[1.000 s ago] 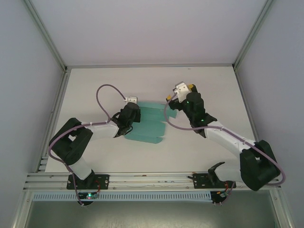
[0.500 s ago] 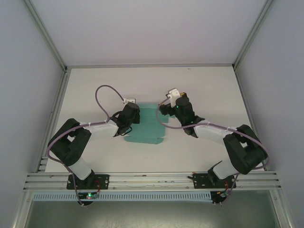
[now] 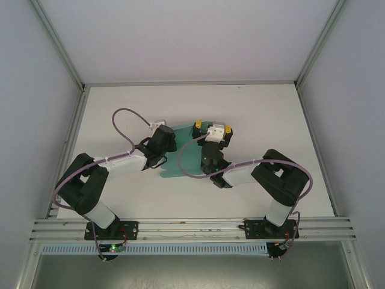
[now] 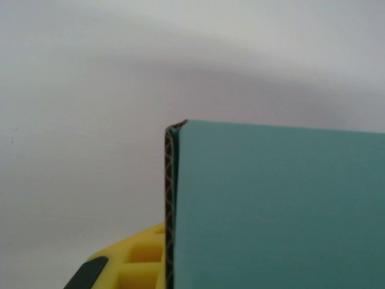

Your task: Assemble paper box

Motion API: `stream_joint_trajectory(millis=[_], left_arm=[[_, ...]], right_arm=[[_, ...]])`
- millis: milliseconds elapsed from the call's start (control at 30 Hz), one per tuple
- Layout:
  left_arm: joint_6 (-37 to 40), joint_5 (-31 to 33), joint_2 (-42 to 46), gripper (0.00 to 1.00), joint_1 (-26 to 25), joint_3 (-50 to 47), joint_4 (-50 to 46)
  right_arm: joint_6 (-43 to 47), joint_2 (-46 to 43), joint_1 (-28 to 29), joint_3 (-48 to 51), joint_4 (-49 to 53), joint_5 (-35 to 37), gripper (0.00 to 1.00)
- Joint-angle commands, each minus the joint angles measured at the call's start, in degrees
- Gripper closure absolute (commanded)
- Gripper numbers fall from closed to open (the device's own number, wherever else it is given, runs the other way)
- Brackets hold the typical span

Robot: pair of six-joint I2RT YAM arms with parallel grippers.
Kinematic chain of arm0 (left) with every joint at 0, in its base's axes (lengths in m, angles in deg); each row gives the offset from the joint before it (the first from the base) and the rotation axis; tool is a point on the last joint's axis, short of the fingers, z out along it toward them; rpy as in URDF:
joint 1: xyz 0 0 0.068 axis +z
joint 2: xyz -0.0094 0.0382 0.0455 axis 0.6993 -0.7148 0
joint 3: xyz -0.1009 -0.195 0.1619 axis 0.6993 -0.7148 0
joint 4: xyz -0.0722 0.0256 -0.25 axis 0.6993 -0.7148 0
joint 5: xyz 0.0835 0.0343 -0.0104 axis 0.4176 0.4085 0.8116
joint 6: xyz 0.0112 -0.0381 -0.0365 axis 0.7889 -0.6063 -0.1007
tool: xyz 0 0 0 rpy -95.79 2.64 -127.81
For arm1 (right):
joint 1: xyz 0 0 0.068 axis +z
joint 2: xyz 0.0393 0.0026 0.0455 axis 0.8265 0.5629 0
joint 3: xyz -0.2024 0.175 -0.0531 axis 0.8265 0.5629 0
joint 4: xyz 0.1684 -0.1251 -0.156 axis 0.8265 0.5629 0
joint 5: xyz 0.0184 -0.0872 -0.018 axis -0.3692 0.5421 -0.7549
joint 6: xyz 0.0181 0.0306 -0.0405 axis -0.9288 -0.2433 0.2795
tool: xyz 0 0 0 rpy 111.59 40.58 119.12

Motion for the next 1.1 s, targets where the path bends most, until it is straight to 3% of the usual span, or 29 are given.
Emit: stream_joint_trajectory(millis=[0,167,333,467,633,833,1067], left_arm=[[-1.51,-2.96,2.3,1.0,-2.67,3.92,1.67],[-1.23,-1.81,3.34,1.0,-2.82,3.92,0.74],[0.8,2.59,4.43,1.0,-2.3,3.73,-2.41],[3.24,2.94,5.44,1.0,-1.7,2.78,-1.94],[6.79,2.25,7.52,1.0,-1.46,0.02,2.28],[8.04,3.07,7.57,1.0,-1.39,1.09,0.61],[7.38,1.24,7.49,1.0,-1.41,1.04,1.28]], right_arm=[[-3.85,0.85,1.99,-2.43,-2.64,6.07,0.02],[-15.89,-5.17,-0.01,-1.49,13.71,1.98,0.02],[-10.25,-14.8,-2.98,1.47,28.65,-9.11,0.02],[-8.81,-25.64,-5.81,2.73,48.81,-17.44,0.02],[-10.69,-37.72,-14.6,7.6,63.34,-32.6,0.02],[-14.13,-43.99,-23.05,14.25,61.71,-45.37,0.02],[-14.09,-35.45,-23.8,11.0,52.23,-52.37,0.02]])
